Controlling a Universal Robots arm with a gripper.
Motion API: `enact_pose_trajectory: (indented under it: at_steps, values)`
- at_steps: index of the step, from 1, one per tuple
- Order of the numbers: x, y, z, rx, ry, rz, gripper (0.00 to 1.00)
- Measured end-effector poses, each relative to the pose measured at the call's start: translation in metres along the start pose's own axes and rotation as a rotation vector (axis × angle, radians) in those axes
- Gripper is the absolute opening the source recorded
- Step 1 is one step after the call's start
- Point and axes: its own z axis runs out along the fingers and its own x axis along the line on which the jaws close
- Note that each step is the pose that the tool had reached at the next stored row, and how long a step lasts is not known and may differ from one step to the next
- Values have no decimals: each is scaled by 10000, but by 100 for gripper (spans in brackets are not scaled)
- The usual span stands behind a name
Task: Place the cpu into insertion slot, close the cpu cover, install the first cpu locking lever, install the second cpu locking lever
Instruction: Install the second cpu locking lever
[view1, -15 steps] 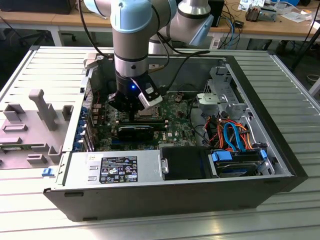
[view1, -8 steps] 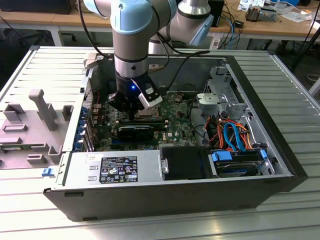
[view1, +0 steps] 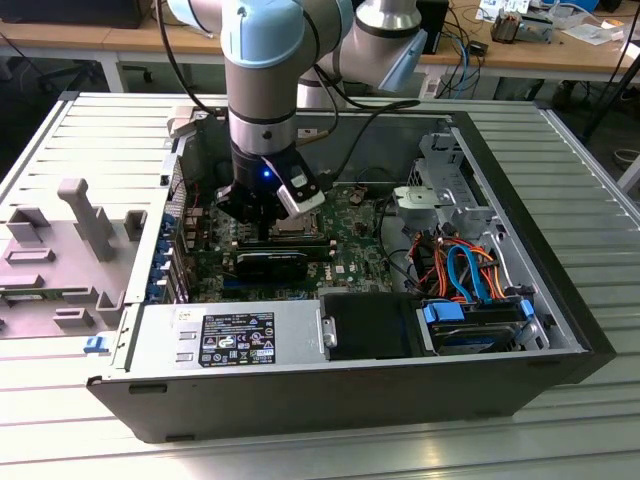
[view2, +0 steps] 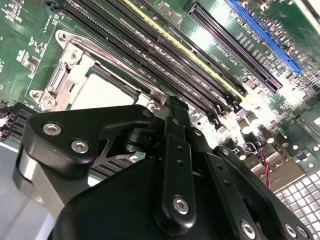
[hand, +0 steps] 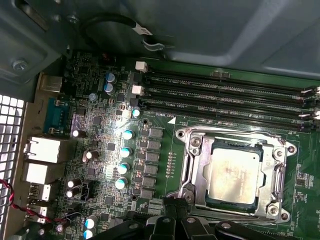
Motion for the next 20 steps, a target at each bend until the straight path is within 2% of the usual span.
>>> enact_pose_trajectory:
  at_steps: [6,9,14,18,20]
  values:
    - [0,5,-5,1,2,-4,11]
    - [1,6,-47,0,0,-4,11]
    - [4,10,-155,0,1,-4,11]
    - [-6,15,-306,-1,4,-4,11]
    - [-8,17,-356,-1,6,-3,11]
